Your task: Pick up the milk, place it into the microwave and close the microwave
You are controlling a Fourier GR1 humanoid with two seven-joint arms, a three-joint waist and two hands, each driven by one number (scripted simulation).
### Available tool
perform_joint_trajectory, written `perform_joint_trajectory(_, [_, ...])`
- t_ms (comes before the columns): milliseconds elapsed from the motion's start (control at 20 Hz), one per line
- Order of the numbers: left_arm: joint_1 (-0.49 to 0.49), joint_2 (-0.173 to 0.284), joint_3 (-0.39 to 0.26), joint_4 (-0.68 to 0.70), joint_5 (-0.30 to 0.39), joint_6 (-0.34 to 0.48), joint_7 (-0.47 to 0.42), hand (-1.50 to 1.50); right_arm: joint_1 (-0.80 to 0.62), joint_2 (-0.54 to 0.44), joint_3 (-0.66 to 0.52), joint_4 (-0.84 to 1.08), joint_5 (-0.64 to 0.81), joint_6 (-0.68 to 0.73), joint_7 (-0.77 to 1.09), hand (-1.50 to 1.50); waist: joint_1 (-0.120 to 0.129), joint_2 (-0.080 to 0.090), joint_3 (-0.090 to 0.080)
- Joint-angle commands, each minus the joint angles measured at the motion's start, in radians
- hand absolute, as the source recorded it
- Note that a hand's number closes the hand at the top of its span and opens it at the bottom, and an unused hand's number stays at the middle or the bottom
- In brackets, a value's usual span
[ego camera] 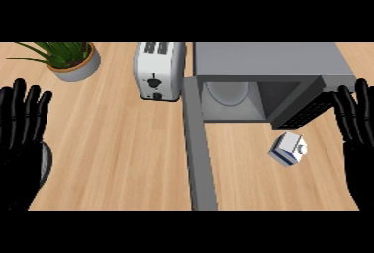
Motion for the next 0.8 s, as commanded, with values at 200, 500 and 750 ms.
perform_joint_trajectory(200, [-0.037,0.004,0.035,0.074,0.027,-0.007,-0.023,-1.50,-0.105,0.074,-0.019,0.046,0.225,-0.220,0.051,-1.50,0.015,0.011,0.028])
perform_joint_trajectory(500, [0.068,0.026,0.125,-0.045,0.148,-0.019,0.126,-1.50,-0.107,0.096,0.134,0.091,0.336,-0.336,0.150,-1.50,0.020,0.008,0.028])
perform_joint_trajectory(750, [0.157,0.028,0.143,-0.175,0.193,-0.042,0.178,-1.50,-0.108,0.096,0.203,0.036,0.432,-0.406,0.282,-1.50,0.022,0.008,0.028])
